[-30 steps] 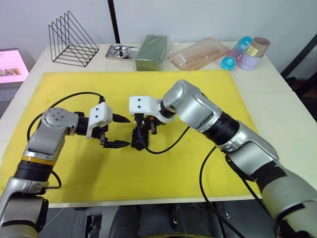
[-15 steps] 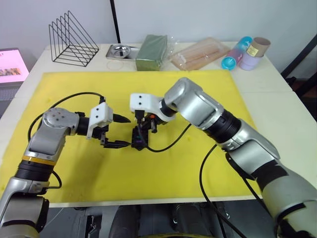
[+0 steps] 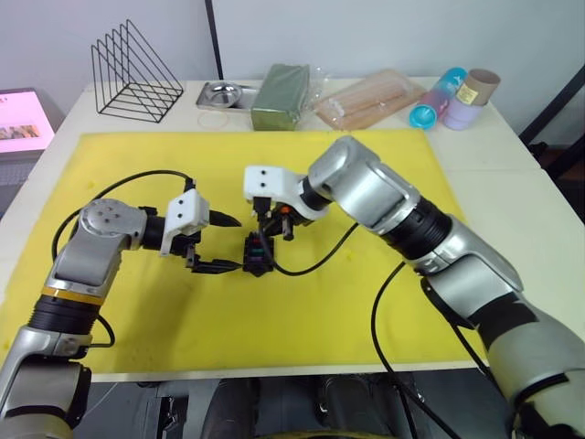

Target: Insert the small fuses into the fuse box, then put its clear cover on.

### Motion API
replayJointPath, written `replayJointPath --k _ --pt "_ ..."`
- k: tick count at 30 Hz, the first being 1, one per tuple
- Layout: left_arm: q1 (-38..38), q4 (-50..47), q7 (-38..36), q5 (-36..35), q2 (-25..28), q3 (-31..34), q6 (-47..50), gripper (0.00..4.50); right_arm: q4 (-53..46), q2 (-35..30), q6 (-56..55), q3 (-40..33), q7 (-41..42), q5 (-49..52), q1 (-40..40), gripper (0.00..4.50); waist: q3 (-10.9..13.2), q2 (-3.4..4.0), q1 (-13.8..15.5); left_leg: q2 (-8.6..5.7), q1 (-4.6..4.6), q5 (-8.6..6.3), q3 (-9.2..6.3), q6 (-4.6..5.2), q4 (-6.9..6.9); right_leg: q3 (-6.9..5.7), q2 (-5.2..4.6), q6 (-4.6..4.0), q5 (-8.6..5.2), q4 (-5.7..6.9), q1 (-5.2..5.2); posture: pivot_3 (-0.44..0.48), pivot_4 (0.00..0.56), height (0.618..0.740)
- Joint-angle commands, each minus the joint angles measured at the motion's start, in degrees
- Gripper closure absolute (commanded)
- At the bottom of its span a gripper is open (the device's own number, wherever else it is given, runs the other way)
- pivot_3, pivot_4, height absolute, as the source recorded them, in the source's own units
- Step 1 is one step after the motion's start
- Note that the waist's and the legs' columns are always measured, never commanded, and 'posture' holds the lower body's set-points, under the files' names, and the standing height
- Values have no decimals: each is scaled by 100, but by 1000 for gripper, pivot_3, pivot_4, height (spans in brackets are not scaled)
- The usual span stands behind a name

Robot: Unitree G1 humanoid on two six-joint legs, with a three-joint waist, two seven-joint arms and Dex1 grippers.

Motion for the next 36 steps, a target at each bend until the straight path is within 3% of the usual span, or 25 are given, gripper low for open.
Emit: replayJointPath --k 1,13,16,20,36 --pt "-118 -19 -18 -28 -17 21 -85 0 -90 -106 -44 -298 -10 62 -199 3763 0 0 -1 0 0 0 0 0 0 0 0 0 0 0 0 0 150 740" --pt "-173 50 -42 -11 -5 44 -102 0 -892 280 74 -2008 -690 1186 746 3763 0 0 0 1 -1 0 -2 0 -2 0 0 0 0 0 0 0 150 740" --pt "-191 71 -33 -4 -13 47 -107 0 -973 278 0 -2004 -869 1239 963 3763 0 0 1 1 -1 0 -2 0 -2 0 0 0 0 1 0 0 150 740" --pt "-202 79 -33 0 -15 46 -108 0 -887 360 -157 -2048 -1145 1317 1159 4452 0 0 -1 0 -1 0 -1 0 -1 0 -1 0 0 1 0 0 150 740" --pt "-217 80 -55 -2 4 45 -89 0 -600 526 -1155 -1992 -1361 1432 1922 4452 0 0 -1 1 -1 0 1 0 -1 0 1 0 0 1 0 0 150 740"
